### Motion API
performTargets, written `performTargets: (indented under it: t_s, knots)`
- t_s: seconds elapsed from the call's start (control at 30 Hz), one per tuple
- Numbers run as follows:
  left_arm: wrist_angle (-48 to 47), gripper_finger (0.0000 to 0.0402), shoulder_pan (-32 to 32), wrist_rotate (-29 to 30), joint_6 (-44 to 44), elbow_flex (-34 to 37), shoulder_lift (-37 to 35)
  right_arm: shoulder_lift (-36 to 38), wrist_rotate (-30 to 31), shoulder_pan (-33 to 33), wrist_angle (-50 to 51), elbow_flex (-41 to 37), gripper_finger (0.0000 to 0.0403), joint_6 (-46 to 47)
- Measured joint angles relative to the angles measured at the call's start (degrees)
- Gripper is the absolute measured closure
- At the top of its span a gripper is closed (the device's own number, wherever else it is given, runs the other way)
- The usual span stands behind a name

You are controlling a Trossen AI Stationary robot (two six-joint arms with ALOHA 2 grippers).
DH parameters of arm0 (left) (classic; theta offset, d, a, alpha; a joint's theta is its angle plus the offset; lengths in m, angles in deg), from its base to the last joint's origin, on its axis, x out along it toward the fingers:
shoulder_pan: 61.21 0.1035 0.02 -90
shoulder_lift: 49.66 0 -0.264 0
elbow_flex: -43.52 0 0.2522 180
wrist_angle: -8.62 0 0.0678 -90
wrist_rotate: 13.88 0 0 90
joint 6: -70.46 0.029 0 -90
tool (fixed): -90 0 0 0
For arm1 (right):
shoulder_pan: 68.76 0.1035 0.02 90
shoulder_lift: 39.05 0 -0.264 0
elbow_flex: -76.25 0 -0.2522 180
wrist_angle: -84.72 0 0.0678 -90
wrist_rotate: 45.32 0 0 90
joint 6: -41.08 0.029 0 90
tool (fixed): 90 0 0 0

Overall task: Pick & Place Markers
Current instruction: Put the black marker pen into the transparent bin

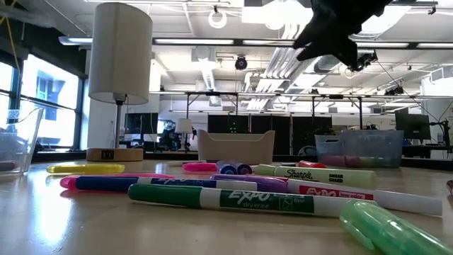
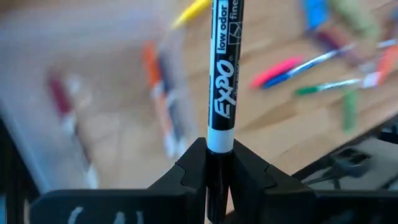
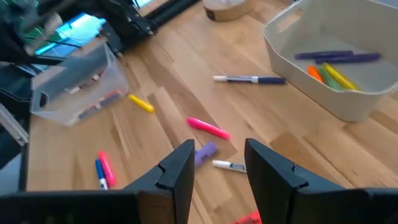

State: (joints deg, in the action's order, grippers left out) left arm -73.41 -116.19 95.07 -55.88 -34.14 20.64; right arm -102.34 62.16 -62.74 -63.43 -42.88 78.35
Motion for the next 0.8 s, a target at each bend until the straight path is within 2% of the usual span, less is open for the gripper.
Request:
performTargets:
  t_s: [0.03, 0.13, 0.3, 0.47, 0.67, 0.8]
  knots:
    - [0.21, 0.0361, -2.16, -1.40, -3.24, 0.00, 1.57, 0.06, -0.09, 0.00, -0.49, -0.01, 0.0274, -0.10]
    - [2.70, 0.0360, -6.05, -4.01, -4.22, 0.01, 4.86, 0.07, -0.55, 0.00, -2.90, -0.07, 0.0274, -0.63]
    - [2.34, 0.0361, -6.10, -5.32, -3.12, 1.81, 8.09, 0.07, -1.67, 0.00, -7.37, -0.07, 0.0274, -1.37]
    - [4.89, 0.0364, -6.21, -6.08, -2.97, 8.43, 6.72, 0.07, -2.70, 0.54, -9.49, -0.07, 0.0274, 0.61]
    - [16.01, 0.0363, -6.16, -5.94, -2.61, 18.10, 2.28, 0.07, -2.68, 1.80, -9.40, -0.07, 0.0274, 6.75]
    - [16.95, 0.0327, -6.16, -5.75, -1.38, 19.76, 1.79, 0.07, -1.25, 3.26, -9.38, -0.07, 0.0274, 7.74]
